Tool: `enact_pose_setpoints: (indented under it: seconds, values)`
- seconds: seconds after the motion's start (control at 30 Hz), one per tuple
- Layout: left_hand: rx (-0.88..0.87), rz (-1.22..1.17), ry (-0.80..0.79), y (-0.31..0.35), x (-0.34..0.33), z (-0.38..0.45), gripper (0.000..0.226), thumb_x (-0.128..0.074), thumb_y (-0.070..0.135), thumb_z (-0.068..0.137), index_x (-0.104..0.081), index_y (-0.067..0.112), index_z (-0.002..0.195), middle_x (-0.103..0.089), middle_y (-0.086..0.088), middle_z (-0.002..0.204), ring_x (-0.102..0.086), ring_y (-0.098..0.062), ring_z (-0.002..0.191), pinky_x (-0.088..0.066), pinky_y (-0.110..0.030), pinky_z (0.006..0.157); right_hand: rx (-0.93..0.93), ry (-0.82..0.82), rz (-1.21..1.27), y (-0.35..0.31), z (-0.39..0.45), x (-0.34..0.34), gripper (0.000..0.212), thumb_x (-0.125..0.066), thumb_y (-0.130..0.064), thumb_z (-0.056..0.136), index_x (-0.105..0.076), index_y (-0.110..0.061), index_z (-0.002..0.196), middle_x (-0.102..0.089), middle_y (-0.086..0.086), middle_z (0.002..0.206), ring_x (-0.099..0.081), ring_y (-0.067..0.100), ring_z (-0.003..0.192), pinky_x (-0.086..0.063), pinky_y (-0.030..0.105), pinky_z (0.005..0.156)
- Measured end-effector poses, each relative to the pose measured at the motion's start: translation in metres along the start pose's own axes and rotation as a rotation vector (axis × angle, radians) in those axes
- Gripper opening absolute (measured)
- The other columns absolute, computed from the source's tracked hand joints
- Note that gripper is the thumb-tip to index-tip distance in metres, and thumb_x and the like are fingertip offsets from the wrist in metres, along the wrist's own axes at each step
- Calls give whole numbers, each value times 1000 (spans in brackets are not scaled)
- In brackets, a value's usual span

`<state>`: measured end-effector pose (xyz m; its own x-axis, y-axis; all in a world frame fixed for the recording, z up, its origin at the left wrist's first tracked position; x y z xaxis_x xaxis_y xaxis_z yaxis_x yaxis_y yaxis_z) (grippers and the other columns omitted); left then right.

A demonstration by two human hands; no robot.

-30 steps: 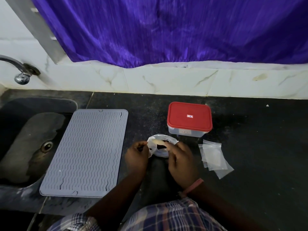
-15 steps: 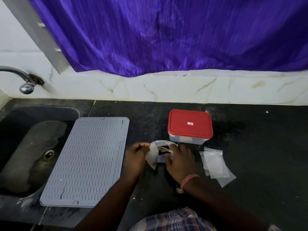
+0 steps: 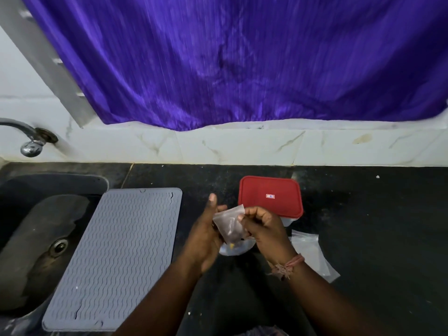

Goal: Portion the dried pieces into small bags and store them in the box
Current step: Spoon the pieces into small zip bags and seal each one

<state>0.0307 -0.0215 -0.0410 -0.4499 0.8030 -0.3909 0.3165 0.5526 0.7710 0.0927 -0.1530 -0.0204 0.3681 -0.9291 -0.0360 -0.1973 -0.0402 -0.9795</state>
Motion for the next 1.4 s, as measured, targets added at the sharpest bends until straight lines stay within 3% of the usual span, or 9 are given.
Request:
enact_pose_setpoints:
  seconds: [0.1, 0.2, 0.3, 0.4, 0.53, 0.8, 1.03, 1.23, 1.4]
  values:
    - [-31, 102, -98, -23, -10, -7, 56, -71, 48, 89, -66, 8, 127, -72, -21, 122, -70, -35, 113, -52, -51, 101, -67, 85, 81, 5, 0, 9, 7, -68, -11, 91, -74, -10, 87, -68, 3, 68, -59, 13, 62, -51, 30, 61]
    - [-72, 90, -68, -33, -3, -5, 40, -81, 10, 82, -69, 6, 119, -71, -28, 118, -70, -32, 96, -59, -44, 89, -126, 153, 106, 6, 3, 19, 4, -73, -17, 85, -74, -15, 81, -69, 2, 69, -61, 16, 65, -50, 34, 64]
    - [-124, 162, -57, -28, 2, -2, 21, -78, 6, 84, -78, 11, 104, -74, -25, 106, -68, -36, 91, -57, -46, 88, -134, 143, 68, -6, 8, 25, 8, -75, -13, 83, -73, -13, 75, -67, 3, 65, -60, 13, 60, -47, 29, 59]
    - [-130, 178, -108, -18, -1, 0, 24, -75, 5, 89, -75, 4, 113, -73, -27, 115, -67, -47, 107, -49, -56, 103, -119, 95, 133, -20, 13, 26, 11, -70, -4, 86, -71, -9, 76, -67, 9, 70, -60, 17, 63, -49, 29, 59]
    - [-11, -95, -163, -22, -8, -2, 34, -64, -3, 88, -64, -8, 121, -63, -26, 112, -68, -33, 101, -53, -45, 104, -105, 123, 190, -16, 11, 26, 28, -56, 11, 89, -64, -14, 79, -68, 6, 72, -62, 20, 67, -55, 36, 64]
    - [37, -306, -49, -35, -11, -2, 57, -73, -2, 77, -56, 4, 130, -72, -20, 107, -70, -22, 86, -61, -30, 76, 85, 224, -12, -18, 3, 26, 22, -61, -1, 89, -67, -21, 93, -75, 7, 87, -74, 28, 82, -61, 47, 78]
    - [-71, -74, -19, -32, -8, 4, 71, -81, -9, 68, -57, 4, 133, -69, -28, 124, -68, -35, 105, -59, -40, 85, -31, 316, 120, -7, 4, 36, 21, -62, 3, 83, -71, -16, 83, -75, 12, 83, -72, 34, 81, -58, 59, 82]
    - [-176, 125, 6, -24, -5, 0, 73, -92, 18, 62, -63, 12, 129, -71, -17, 124, -68, -39, 116, -53, -59, 102, 57, 222, -11, -19, 2, 28, 8, -70, -10, 90, -74, -16, 93, -77, 2, 87, -73, 20, 85, -59, 33, 74]
    - [-342, 237, 8, 11, -10, -8, 29, -72, 26, 93, -70, 15, 120, -77, -3, 113, -73, -17, 103, -57, -26, 84, 142, 146, -126, -32, 0, 27, 9, -66, -9, 92, -72, -16, 87, -74, 0, 85, -70, 18, 85, -56, 30, 77]
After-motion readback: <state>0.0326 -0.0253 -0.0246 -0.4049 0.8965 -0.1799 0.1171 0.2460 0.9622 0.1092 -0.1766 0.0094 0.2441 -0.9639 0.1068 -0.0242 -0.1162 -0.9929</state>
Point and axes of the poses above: each hand's wrist, its own z-axis towards the middle knuckle, its own x-axis out of the back of the hand, y = z × x, the point moved 8 cm from there along z, towards the middle knuckle
